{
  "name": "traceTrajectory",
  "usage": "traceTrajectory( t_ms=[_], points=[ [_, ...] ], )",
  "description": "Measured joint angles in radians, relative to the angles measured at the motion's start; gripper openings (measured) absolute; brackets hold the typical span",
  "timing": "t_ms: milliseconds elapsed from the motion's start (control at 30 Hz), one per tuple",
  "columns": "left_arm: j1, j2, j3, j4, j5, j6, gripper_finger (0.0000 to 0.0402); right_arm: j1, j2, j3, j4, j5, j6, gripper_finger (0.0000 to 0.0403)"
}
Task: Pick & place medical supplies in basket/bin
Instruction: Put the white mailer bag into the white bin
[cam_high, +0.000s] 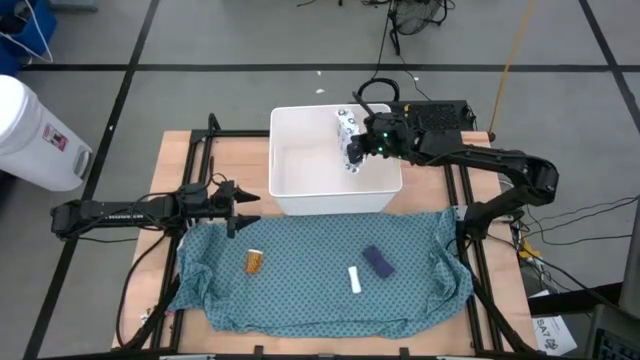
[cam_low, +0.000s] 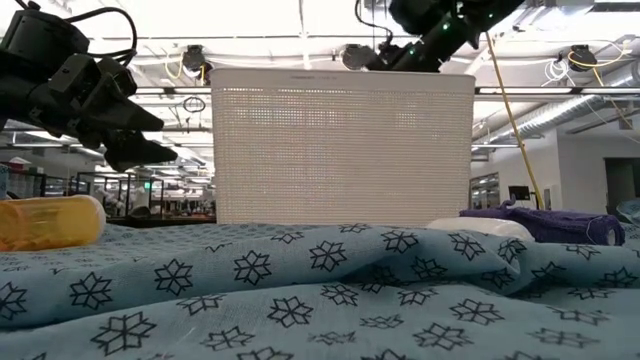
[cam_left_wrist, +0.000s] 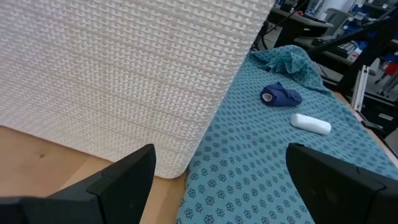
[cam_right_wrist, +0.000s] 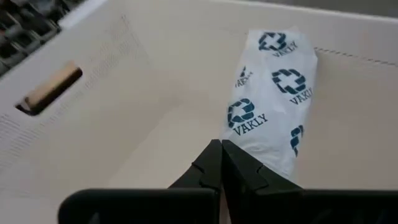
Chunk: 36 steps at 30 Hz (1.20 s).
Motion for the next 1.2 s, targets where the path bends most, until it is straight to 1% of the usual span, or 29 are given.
traceTrajectory(
  t_ms=[100,267,400,533,733,800,900,1100,1133,1200],
  points=[
    [0.000,0.000,0.000,0.000,0.000,0.000,0.0360,0.000,0.029,0.000,-0.029,0.044,-0.011,0.0000],
    [0.000,0.000,0.000,-0.002,-0.001,0.000,0.0360,-0.009,0.059,0.000,-0.066,0.087,-0.026,0.0000],
    [0.000,0.000,0.000,-0.003,-0.001,0.000,0.0360,-0.008,0.061,0.000,-0.119,0.107,-0.038,0.0000],
    [0.000,0.000,0.000,-0.003,-0.001,0.000,0.0360,-0.007,0.049,0.000,-0.135,0.173,-0.070,0.0000],
    [0.000,0.000,0.000,-0.003,-0.001,0.000,0.0360,-0.007,0.036,-0.001,-0.101,0.179,-0.095,0.0000],
    [0.000,0.000,0.000,-0.003,-0.001,0.000,0.0360,-0.007,0.036,0.000,-0.114,0.178,-0.105,0.0000],
    [0.000,0.000,0.000,-0.004,-0.001,0.000,0.0360,-0.012,0.034,0.026,-0.165,0.178,-0.116,0.0000],
    [0.000,0.000,0.000,-0.004,-0.001,0.000,0.0360,-0.016,0.034,0.138,-0.303,0.197,-0.134,0.0000],
    [0.000,0.000,0.000,-0.004,-0.001,0.000,0.0360,-0.018,0.034,0.158,-0.325,0.189,-0.127,0.0000],
    [0.000,0.000,0.000,-0.003,-0.001,0.000,0.0360,-0.030,0.037,0.187,-0.366,0.130,-0.103,0.0000]
  ],
)
